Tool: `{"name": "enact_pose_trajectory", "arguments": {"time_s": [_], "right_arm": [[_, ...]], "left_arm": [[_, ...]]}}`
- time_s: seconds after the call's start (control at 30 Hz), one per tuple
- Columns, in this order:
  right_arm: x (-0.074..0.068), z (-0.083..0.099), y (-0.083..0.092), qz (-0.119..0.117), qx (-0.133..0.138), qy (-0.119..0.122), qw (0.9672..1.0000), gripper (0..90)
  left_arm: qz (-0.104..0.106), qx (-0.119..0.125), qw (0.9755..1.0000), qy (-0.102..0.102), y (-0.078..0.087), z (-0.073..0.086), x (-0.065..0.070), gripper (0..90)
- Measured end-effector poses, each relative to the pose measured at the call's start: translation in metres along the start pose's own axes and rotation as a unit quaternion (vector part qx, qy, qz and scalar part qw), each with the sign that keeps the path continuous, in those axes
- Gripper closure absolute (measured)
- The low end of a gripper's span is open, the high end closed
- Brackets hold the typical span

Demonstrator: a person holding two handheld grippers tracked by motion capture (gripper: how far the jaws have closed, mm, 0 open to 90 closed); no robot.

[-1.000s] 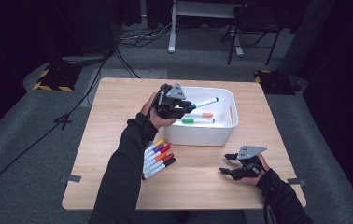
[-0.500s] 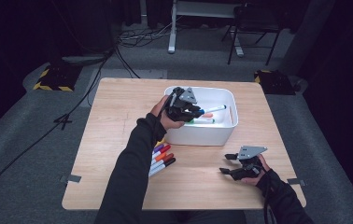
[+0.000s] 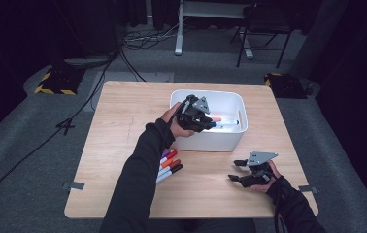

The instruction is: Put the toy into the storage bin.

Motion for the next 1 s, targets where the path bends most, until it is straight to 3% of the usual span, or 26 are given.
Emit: {"name": "enact_pose_trajectory", "arguments": {"time_s": [0.27,0.5,0.57,0.67,1.0], "right_arm": [[0.000,0.000,0.000,0.000,0.000,0.000,1.0000,34.7],[0.000,0.000,0.000,0.000,0.000,0.000,1.0000,34.7],[0.000,0.000,0.000,0.000,0.000,0.000,1.0000,34.7],[0.000,0.000,0.000,0.000,0.000,0.000,1.0000,34.7],[0.000,0.000,0.000,0.000,0.000,0.000,1.0000,34.7]], "left_arm": [[0.013,-0.007,0.9999,0.000,0.007,0.004,0.002,74.1],[-0.003,-0.023,0.9997,0.005,0.012,0.011,-0.005,74.0],[0.002,-0.031,0.9995,0.000,0.012,0.012,-0.006,74.0],[-0.009,-0.034,0.9994,0.006,0.011,0.014,-0.007,73.9],[-0.014,-0.036,0.9992,0.011,0.011,0.014,-0.007,71.7]]}}
Point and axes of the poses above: each handheld gripper's, and its own axes: y roughly backward along the jaws, z roughly out of its underside, x roughly to its right, the point moved 4 cm from there along -y, roughly forward along the jaws, and after that the axes turned 5 degrees about -x, right-handed, at the moved point
